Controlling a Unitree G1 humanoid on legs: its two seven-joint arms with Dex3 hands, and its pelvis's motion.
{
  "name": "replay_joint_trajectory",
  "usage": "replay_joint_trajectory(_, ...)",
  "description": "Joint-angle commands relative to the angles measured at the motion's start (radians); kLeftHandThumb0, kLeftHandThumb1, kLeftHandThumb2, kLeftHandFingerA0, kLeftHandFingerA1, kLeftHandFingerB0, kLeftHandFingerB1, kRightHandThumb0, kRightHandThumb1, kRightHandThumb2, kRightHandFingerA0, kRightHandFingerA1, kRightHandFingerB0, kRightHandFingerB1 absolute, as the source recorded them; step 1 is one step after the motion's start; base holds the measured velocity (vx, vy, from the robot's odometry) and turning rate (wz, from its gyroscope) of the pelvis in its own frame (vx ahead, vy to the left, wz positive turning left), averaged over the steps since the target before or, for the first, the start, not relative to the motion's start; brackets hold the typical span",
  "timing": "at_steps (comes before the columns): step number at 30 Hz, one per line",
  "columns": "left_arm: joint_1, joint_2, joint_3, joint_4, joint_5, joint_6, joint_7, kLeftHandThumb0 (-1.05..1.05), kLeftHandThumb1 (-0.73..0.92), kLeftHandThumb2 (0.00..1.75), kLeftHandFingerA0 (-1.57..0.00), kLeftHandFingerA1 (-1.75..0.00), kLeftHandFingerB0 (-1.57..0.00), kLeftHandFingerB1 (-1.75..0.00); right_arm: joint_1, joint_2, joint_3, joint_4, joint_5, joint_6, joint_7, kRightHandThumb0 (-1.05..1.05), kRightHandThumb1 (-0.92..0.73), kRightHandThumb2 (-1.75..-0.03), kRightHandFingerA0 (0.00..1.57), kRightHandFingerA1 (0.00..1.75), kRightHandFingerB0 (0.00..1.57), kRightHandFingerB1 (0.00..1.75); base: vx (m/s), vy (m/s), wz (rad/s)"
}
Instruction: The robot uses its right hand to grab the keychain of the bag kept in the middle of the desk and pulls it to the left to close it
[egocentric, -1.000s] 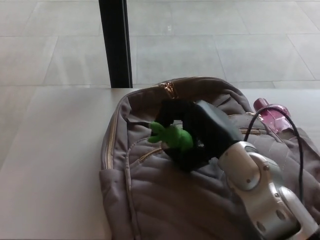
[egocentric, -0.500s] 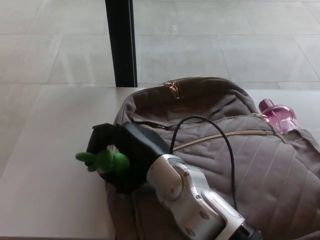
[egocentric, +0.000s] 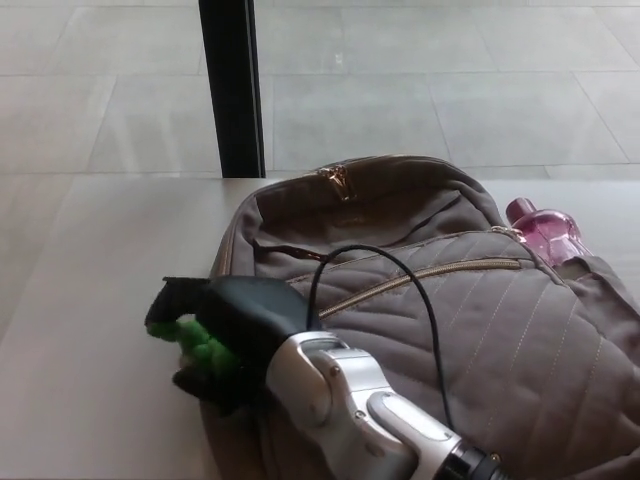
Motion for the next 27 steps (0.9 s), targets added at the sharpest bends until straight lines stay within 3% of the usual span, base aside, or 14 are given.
replay_joint_trajectory(1, 0.023, 0.005, -0.002, -0.01, 0.0, -0.021, 0.001, -0.67, 0.8, 0.65, -0.7, -0.51, -0.52, -0.43, -0.094, 0.002, 0.111, -0.077, -0.169, 0.097, 0.121, -1.05, -0.86, -0.67, 0.0, 0.0, 0.0, 0.0, 0.0, 0.0, 0.0)
replay_joint_trajectory(5, 0.023, 0.011, -0.008, -0.009, 0.007, -0.015, 0.004, -0.67, 0.82, 0.65, -0.67, -0.5, -0.5, -0.41, -0.113, -0.084, 0.083, -0.181, -0.212, 0.128, 0.141, -1.05, -0.91, -0.7, 0.0, 0.0, 0.0, 0.0, 0.0, 0.0, 0.0)
replay_joint_trajectory(6, 0.02, 0.01, -0.004, -0.006, 0.001, -0.01, 0.004, -0.67, 0.81, 0.64, -0.68, -0.51, -0.53, -0.43, -0.114, -0.117, 0.064, -0.217, -0.217, 0.12, 0.146, -1.05, -0.7, -1.06, 0.0, 0.0, 0.0, 0.04, 0.0, 0.0, 0.07)
replay_joint_trajectory(7, 0.019, 0.01, -0.002, -0.006, -0.003, -0.007, 0.001, -0.67, 0.81, 0.64, -0.67, -0.52, -0.52, -0.43, -0.116, -0.149, 0.04, -0.253, -0.213, 0.112, 0.157, -1.05, -0.92, -0.69, 0.0, 0.0, 0.0, 0.0, 0.0, 0.0, 0.0)
replay_joint_trajectory(9, 0.021, 0.012, -0.003, -0.006, -0.001, -0.004, 0.005, -0.67, 0.81, 0.64, -0.69, -0.52, -0.53, -0.43, -0.128, -0.201, 0.006, -0.317, -0.211, 0.111, 0.203, -1.05, -0.92, -0.73, 0.0, 0.0, 0.0, 0.0, 0.0, 0.0, 0.0)
replay_joint_trajectory(10, 0.02, 0.011, 0.001, -0.005, -0.006, -0.001, 0.002, -0.66, 0.81, 0.64, -0.69, -0.52, -0.52, -0.43, -0.138, -0.228, -0.01, -0.351, -0.205, 0.115, 0.244, -1.04, -0.77, -1.18, 0.0, 0.18, 0.0, 0.0, 0.0, 0.0, 0.0)
replay_joint_trajectory(11, 0.018, 0.011, 0.0, -0.004, -0.005, 0.001, 0.005, -0.67, 0.8, 0.64, -0.7, -0.52, -0.52, -0.43, -0.141, -0.265, -0.044, -0.394, -0.185, 0.102, 0.276, -1.05, -0.92, -0.77, 0.0, 0.0, 0.0, 0.0, 0.0, 0.0, 0.0)
replay_joint_trajectory(15, 0.029, 0.011, 0.002, -0.001, -0.004, -0.015, 0.006, -0.67, 0.81, 0.64, -0.68, -0.53, -0.52, -0.44, -0.169, -0.347, -0.134, -0.48, -0.117, 0.105, 0.384, -1.05, -0.92, -0.77, 0.0, 0.0, 0.0, 0.0, 0.0, 0.0, 0.0)
replay_joint_trajectory(18, 0.026, 0.012, 0.017, 0.002, -0.021, 0.005, 0.002, -0.67, 0.79, 0.64, -0.72, -0.55, -0.53, -0.44, -0.185, -0.433, -0.261, -0.533, 0.003, 0.102, 0.488, -1.05, -0.75, -1.03, 0.0, 0.0, 0.0, 0.03, 0.0, 0.0, 0.0)
replay_joint_trajectory(20, 0.026, 0.01, 0.026, 0.006, -0.031, 0.011, -0.013, -0.66, 0.79, 0.64, -0.73, -0.56, -0.53, -0.44, -0.201, -0.529, -0.371, -0.586, 0.081, 0.111, 0.573, -0.99, -0.87, -0.91, 0.0, 0.0, 0.0, 0.07, 0.0, 0.0, 0.0)
replay_joint_trajectory(21, 0.027, 0.009, 0.025, 0.007, -0.029, 0.006, -0.011, -0.66, 0.8, 0.64, -0.72, -0.56, -0.54, -0.45, -0.203, -0.558, -0.409, -0.597, 0.105, 0.11, 0.591, -1.05, -0.79, -1.19, 0.0, 0.26, 0.0, 0.02, 0.0, 0.0, 0.0)
replay_joint_trajectory(22, 0.028, 0.008, 0.023, 0.008, -0.024, 0.0, -0.004, -0.67, 0.79, 0.64, -0.71, -0.56, -0.54, -0.45, -0.202, -0.596, -0.47, -0.605, 0.139, 0.12, 0.606, -1.03, -0.92, -0.73, 0.0, 0.0, 0.0, 0.0, 0.0, 0.0, 0.0)
replay_joint_trajectory(23, 0.029, 0.008, 0.024, 0.007, -0.025, 0.001, -0.005, -0.67, 0.79, 0.64, -0.71, -0.56, -0.54, -0.45, -0.199, -0.617, -0.509, -0.608, 0.154, 0.139, 0.614, -1.03, -0.92, -0.73, 0.0, 0.0, 0.0, 0.0, 0.0, 0.0, 0.0)
replay_joint_trajectory(27, 0.036, 0.025, 0.024, 0.001, -0.021, 0.009, -0.006, -0.66, 0.8, 0.64, -0.7, -0.53, -0.54, -0.43, -0.132, -0.848, -0.769, -0.529, 0.199, 0.069, 0.569, -0.99, -0.8, -1.21, 0.0, 0.2, 0.0, 0.06, 0.0, 0.0, 0.0)
